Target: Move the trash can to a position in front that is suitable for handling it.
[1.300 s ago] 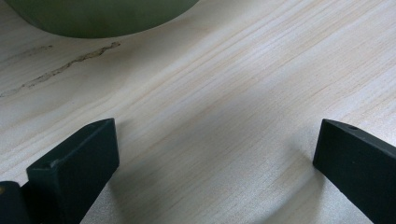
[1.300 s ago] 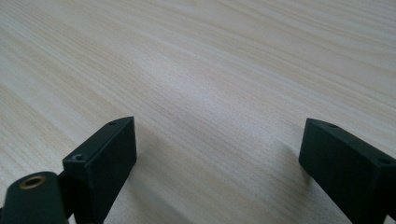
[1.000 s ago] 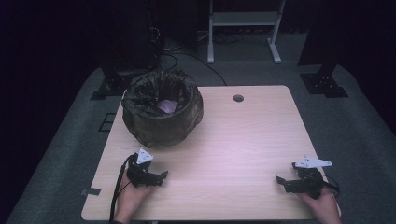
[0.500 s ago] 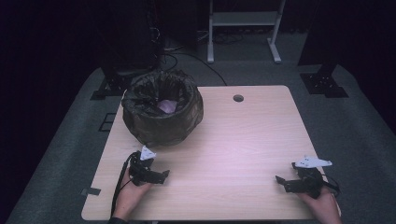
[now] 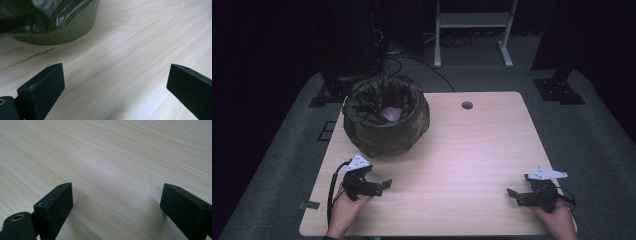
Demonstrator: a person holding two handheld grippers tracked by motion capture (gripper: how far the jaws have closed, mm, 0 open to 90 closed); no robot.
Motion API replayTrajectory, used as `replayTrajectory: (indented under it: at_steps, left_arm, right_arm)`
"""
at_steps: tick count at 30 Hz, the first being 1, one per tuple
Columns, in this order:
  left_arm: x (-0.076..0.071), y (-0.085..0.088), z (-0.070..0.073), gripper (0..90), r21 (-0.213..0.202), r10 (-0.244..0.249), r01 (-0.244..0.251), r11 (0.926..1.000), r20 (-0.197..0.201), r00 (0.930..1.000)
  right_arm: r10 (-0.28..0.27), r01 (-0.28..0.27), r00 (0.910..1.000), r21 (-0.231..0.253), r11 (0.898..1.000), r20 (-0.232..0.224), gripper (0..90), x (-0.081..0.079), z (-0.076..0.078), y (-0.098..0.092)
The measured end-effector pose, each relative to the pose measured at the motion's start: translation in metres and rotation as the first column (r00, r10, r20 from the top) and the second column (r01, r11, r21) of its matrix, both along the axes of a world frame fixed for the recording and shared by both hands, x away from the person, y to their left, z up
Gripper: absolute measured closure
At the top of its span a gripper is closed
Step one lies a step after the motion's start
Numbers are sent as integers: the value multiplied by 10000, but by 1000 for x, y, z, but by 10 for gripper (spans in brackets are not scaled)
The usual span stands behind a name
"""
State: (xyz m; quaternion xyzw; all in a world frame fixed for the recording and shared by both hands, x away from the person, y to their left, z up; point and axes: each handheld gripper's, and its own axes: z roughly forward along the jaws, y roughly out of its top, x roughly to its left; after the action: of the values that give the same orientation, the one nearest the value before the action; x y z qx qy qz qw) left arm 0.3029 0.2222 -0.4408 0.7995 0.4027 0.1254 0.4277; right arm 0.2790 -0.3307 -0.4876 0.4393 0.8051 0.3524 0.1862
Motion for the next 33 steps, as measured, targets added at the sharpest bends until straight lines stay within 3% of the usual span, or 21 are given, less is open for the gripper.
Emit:
replayTrajectory:
  at_steps: [8, 13, 25, 33]
  left_arm:
    - [-2, 5, 12, 0, -721, -451, 454, 9964, 55, 9990]
    - [-4, 8, 23, 0, -471, -526, 532, 9975, 138, 9985]
    - [-3, 13, 48, 0, -595, -665, 679, 9959, 255, 9975]
    - [0, 16, 65, 0, -430, -604, 622, 9971, 404, 9974]
  right_arm:
    - [-7, 7, 10000, 4, 10000, -13, 100, 0, 0, 0]
    - [-9, 9, 10000, 5, 10000, -14, 100, 0, 0, 0]
    - [-11, 11, 10000, 5, 10000, -11, 100, 0, 0, 0]
    - [-9, 9, 10000, 5, 10000, -13, 100, 0, 0, 0]
